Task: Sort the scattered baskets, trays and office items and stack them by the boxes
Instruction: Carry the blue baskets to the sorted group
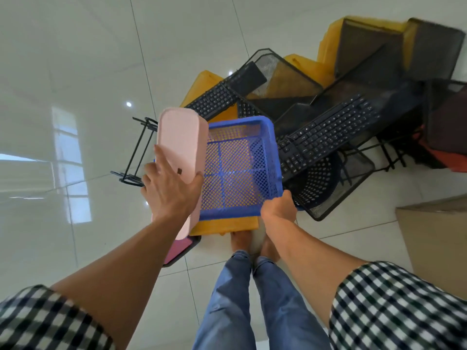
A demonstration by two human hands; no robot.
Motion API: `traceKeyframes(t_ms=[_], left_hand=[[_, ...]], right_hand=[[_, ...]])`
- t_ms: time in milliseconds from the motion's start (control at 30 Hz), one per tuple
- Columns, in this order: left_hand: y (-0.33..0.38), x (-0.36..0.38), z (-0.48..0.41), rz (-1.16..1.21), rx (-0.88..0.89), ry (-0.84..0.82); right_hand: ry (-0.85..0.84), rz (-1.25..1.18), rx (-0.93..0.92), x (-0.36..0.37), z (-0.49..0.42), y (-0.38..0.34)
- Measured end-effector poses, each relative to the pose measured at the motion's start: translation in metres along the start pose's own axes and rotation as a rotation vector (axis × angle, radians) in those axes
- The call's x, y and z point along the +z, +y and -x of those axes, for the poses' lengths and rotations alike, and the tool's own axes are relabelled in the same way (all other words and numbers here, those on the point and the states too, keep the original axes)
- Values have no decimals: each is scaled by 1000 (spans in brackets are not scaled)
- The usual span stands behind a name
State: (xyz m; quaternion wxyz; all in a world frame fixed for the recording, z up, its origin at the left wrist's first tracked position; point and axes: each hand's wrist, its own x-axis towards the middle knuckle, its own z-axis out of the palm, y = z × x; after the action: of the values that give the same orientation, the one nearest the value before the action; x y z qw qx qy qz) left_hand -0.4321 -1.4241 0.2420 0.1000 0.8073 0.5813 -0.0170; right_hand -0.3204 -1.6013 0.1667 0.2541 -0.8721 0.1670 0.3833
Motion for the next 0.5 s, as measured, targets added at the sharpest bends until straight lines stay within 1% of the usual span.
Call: traceKeyframes(t_ms=[167,300,367,500], left_hand=[[13,-22,0,-36,-13,56],[17,-6,6,-12,-45,60],[18,14,10,23,-124,10],[19,66,16,97,-387,-154]], right_hand=[[97,-281,88,-16,13,-29],[110,-474,164,-19,4,-41],[119,-527,182,-18,-1,-41],[152,-571,206,-12,-10,-35]])
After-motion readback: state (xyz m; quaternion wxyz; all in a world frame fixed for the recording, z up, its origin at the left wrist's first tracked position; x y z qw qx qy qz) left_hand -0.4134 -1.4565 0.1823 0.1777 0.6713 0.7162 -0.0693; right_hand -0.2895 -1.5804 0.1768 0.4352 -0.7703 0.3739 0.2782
